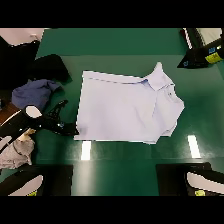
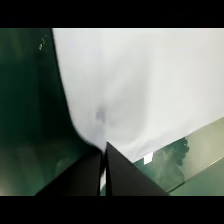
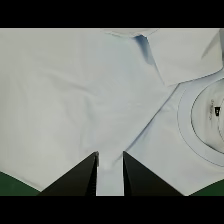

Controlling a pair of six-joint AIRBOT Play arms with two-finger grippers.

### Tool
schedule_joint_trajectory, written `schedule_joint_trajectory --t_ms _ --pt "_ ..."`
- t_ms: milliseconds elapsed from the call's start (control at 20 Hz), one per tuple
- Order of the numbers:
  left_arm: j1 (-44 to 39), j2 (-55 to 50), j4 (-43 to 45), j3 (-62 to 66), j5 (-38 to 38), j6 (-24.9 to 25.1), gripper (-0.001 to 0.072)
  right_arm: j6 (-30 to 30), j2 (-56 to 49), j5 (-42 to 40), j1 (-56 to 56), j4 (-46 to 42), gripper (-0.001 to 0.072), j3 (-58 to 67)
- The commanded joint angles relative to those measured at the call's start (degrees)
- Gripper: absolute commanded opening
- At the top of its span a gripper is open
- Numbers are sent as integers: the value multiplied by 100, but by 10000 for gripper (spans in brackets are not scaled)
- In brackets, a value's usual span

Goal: Fold the shirts.

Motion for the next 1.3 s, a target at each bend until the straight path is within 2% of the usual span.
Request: schedule_joint_trajectory --t_ms 0,200,500,550,600,750,900,1250 --pt "-92 7 -31 -11 94 -131 23 2 68 264 -170 2 191 -136" --pt "-90 179 26 461 -160 -122 22 0 992 37 -857 -7 191 -1993" --pt "-92 439 4 1362 -280 -129 23 -181 2498 -1366 -2437 13 205 -6087" --pt "-92 439 4 1370 -293 -129 23 -295 2594 -1567 -2575 13 272 -6531" --pt "-92 433 9 1370 -332 -129 23 -306 2651 -1762 -2697 15 385 -6902" --pt "-92 433 7 1370 -411 -131 23 -468 2647 -2288 -2835 177 372 -7479" --pt "-92 433 4 1370 -415 -173 23 -610 2328 -2653 -2835 616 303 -7554" --pt "-92 433 7 1370 -551 -280 23 -734 1263 -2761 -2824 901 303 -6951"
